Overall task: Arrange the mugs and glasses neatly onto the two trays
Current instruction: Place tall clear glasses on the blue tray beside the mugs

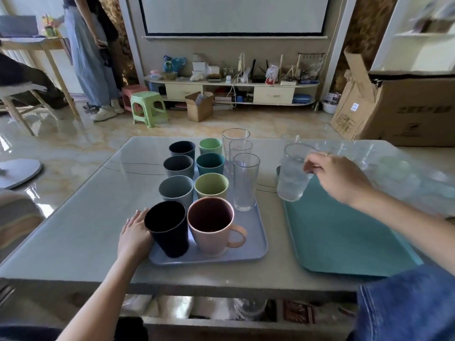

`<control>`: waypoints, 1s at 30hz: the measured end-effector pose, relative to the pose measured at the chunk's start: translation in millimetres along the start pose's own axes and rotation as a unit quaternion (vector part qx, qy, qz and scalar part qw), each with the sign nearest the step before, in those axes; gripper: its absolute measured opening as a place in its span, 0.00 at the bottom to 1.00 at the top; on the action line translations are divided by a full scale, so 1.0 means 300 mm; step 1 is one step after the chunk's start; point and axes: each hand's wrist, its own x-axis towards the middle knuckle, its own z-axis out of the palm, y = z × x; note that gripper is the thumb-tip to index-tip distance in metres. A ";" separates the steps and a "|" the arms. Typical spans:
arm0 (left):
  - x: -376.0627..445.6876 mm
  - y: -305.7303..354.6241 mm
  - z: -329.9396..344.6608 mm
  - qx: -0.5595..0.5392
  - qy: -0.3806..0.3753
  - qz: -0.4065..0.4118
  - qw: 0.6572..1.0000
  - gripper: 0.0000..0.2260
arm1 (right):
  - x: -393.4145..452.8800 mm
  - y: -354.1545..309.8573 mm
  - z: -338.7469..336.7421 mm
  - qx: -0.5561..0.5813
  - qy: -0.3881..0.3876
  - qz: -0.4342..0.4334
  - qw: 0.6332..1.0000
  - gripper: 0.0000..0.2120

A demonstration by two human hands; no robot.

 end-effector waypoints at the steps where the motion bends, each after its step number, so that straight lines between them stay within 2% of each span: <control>1: -0.020 -0.002 -0.003 -0.010 -0.003 0.001 1.000 0.27 | -0.040 -0.023 -0.003 0.009 -0.004 -0.012 1.000 0.08; 4: -0.052 -0.024 0.000 0.012 -0.023 0.018 1.000 0.32 | -0.129 -0.093 0.003 0.043 -0.007 -0.050 0.998 0.10; 12: -0.100 -0.079 0.033 0.053 -0.032 0.026 0.998 0.29 | -0.181 -0.227 0.068 0.073 -0.062 -0.092 0.991 0.13; 16: -0.100 -0.103 0.049 0.076 -0.023 0.040 0.996 0.21 | -0.182 -0.244 0.109 0.056 -0.088 -0.104 0.989 0.09; 22: -0.090 -0.115 0.070 0.078 0.005 0.042 0.996 0.21 | -0.190 -0.255 0.147 0.031 -0.113 -0.128 0.985 0.11; 26: -0.086 -0.122 0.079 0.079 0.018 0.044 0.996 0.21 | -0.184 -0.246 0.151 0.051 -0.124 -0.119 0.984 0.08; 27: -0.083 -0.123 0.080 0.079 0.021 0.044 0.996 0.21 | -0.186 -0.243 0.151 0.067 -0.128 -0.117 0.982 0.10; 30: -0.078 -0.125 0.081 0.079 0.019 0.044 0.996 0.20 | -0.195 -0.231 0.133 0.174 -0.127 -0.082 0.973 0.27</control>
